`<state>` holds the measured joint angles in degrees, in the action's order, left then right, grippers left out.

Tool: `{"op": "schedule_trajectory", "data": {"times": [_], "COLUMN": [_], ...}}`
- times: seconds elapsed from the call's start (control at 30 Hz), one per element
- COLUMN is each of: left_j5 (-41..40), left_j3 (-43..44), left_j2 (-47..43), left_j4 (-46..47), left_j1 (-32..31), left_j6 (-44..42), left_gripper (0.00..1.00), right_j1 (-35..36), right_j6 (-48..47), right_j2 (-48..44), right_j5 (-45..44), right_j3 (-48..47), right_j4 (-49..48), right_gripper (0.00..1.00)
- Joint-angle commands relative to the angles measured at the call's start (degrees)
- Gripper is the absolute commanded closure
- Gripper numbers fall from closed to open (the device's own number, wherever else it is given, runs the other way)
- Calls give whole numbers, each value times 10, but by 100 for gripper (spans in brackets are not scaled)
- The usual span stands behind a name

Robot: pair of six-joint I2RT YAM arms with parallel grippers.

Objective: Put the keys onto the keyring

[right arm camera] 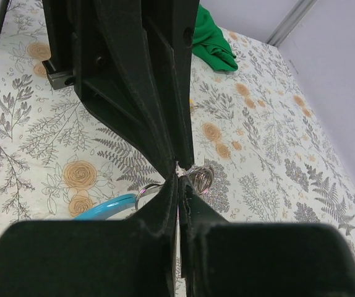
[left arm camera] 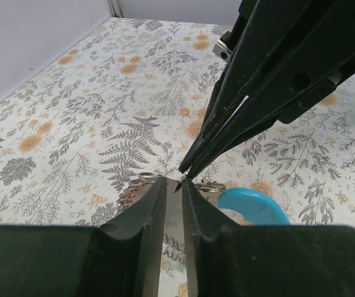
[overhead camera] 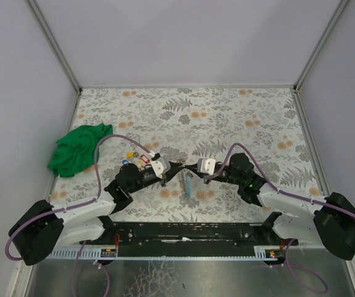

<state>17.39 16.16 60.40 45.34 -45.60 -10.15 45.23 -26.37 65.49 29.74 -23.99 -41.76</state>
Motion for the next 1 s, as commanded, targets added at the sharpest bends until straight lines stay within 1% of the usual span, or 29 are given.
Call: {"op": "schedule_trajectory", "data": {"times": [0.0,0.13,0.17,0.3,0.37,0.5,0.7,0.97], "left_j5": [36,43,44,37,35,46,66,81], "left_j3": [27,33,33,20,10,-4,13,16], "left_j2": [6,3,0,-30,-47,-72,-81,-78], "left_j4": [25,4,-3,-22,-31,-51,-113,-127], "left_j1": [3,3,3,3,2,-1,-11,-14], "left_j6": [-18,-33,-39,-73,-94,-145,-200,-212], "left_gripper": [88,99,100,100,100,100,100,100], "right_j1": [-2,-2,-2,-3,-2,-2,-2,-3], "right_j6": [-1,-2,-2,-6,-13,-16,-40,-59], "right_j2": [-16,-22,-27,-79,-106,-136,-112,-80], "right_j5": [26,30,30,-16,-40,-52,-17,22], "right_j3": [-30,-37,-36,-18,-6,5,4,-2], "right_j4": [-17,11,19,57,78,100,83,74], "right_gripper": [97,96,94,77,73,72,72,72]}}
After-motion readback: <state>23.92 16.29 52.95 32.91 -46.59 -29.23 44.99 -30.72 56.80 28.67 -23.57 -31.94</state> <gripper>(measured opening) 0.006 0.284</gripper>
